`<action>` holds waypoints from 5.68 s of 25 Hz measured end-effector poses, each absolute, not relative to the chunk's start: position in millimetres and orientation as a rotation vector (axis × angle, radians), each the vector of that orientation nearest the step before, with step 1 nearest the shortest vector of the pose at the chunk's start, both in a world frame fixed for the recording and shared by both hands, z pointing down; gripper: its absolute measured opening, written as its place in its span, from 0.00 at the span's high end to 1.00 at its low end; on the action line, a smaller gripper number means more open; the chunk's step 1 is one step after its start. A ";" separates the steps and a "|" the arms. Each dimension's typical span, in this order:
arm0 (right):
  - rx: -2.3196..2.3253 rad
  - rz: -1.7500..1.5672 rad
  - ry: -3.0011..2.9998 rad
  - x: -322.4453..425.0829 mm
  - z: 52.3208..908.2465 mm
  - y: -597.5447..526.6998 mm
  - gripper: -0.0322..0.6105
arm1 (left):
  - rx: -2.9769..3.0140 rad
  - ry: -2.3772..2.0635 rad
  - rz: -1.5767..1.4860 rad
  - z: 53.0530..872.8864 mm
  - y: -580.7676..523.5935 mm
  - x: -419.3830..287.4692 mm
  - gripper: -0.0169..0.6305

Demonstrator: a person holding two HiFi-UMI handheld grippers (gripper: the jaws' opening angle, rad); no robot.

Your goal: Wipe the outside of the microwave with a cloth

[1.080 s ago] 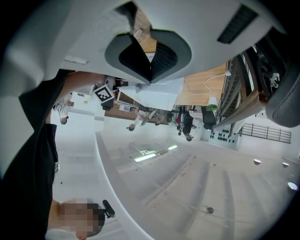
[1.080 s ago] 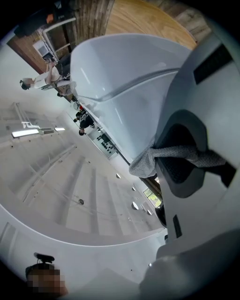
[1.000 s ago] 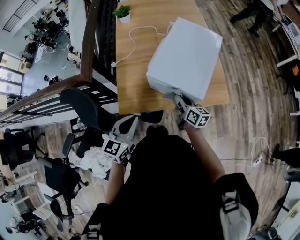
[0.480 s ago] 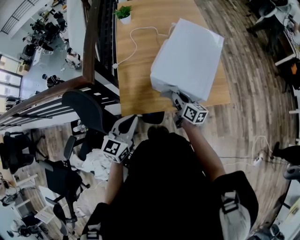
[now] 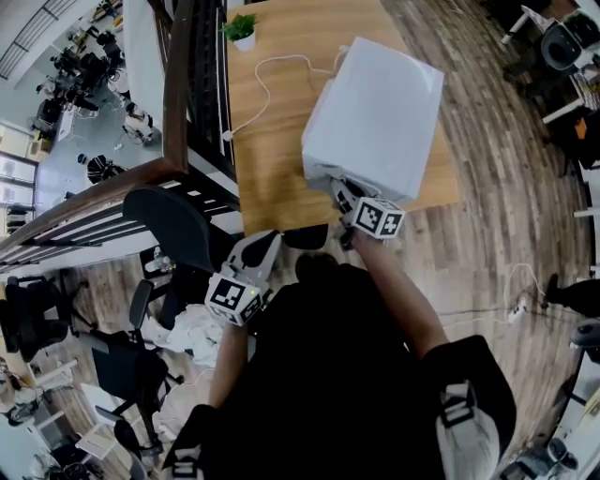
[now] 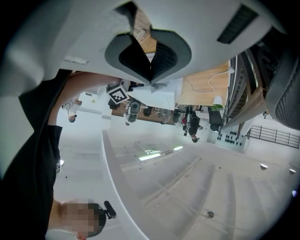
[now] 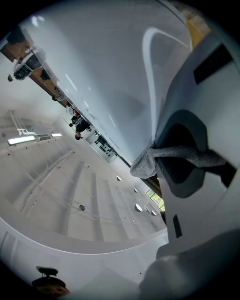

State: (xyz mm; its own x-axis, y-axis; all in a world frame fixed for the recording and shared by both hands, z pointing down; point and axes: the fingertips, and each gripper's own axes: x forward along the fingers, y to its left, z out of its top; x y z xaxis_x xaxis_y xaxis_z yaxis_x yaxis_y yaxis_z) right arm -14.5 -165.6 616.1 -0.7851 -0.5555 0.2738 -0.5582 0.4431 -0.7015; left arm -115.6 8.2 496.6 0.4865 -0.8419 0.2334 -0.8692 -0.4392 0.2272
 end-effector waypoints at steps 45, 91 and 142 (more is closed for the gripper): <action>1.045 1.414 -2.570 -74.5 657.6 -176.9 0.93 | 2.505 -1.264 0.164 503.0 13.5 -124.7 0.97; 1.316 1.556 -2.455 66.6 680.7 -156.9 0.92 | 2.580 -1.145 0.158 506.6 -15.3 -87.4 0.97; 1.534 1.626 -2.245 180.7 728.5 -141.8 0.92 | 2.556 -1.123 0.168 510.3 -18.5 -56.9 0.97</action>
